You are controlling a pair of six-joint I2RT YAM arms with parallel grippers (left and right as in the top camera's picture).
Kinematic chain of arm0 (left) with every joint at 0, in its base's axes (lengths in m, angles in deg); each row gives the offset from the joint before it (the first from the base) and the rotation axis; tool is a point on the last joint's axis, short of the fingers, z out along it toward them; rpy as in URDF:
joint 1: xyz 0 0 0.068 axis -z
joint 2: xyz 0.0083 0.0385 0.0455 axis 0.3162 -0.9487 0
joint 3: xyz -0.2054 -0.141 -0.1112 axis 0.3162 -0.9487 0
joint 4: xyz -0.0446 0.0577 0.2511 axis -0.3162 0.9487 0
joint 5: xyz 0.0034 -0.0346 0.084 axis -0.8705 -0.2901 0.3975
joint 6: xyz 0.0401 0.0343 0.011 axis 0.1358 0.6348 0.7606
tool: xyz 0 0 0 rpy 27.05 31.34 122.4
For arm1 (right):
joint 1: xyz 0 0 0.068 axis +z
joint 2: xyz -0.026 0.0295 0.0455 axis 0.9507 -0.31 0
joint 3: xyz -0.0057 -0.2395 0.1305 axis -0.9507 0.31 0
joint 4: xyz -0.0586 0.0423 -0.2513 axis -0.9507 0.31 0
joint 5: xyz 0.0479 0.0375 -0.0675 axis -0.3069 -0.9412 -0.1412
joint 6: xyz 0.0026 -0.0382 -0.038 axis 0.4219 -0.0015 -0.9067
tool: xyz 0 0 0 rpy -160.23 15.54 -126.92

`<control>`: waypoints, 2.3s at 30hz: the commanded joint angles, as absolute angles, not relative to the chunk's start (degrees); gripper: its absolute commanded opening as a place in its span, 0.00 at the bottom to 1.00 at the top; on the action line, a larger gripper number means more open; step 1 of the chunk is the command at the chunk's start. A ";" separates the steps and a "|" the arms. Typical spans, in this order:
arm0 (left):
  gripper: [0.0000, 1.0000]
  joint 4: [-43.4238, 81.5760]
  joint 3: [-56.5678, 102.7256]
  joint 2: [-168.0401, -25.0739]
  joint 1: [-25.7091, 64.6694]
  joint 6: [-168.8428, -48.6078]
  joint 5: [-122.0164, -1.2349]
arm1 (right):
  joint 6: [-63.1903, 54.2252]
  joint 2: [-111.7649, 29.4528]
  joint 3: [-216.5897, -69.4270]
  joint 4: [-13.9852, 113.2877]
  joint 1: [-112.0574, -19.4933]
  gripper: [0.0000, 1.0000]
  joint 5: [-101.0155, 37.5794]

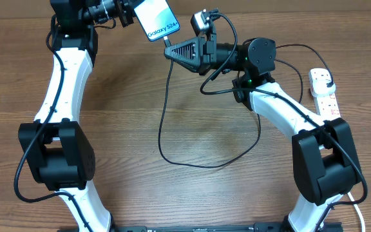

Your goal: Plug charger to phone and switch on socket

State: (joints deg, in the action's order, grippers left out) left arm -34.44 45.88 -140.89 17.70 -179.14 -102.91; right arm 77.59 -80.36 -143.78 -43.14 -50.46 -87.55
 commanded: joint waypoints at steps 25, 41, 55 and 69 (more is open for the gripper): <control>0.04 -35.14 46.97 -139.91 17.02 -178.96 -103.11 | 77.20 -78.72 -144.64 -43.10 -50.27 0.04 -86.72; 0.04 -35.14 46.97 -139.91 17.11 -177.48 -103.98 | 77.20 -78.72 -144.64 -44.80 -50.27 0.04 -86.70; 0.04 -35.14 46.97 -139.91 17.79 -177.67 -104.12 | 77.24 -78.72 -144.64 -44.78 -50.27 0.04 -86.70; 0.04 -35.14 46.97 -139.91 18.57 -177.19 -104.18 | 77.24 -78.72 -144.64 -44.78 -50.27 0.04 -86.66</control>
State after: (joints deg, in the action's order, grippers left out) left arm -34.46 45.88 -140.89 17.72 -178.61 -102.98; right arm 77.52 -80.36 -143.78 -44.50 -50.46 -87.70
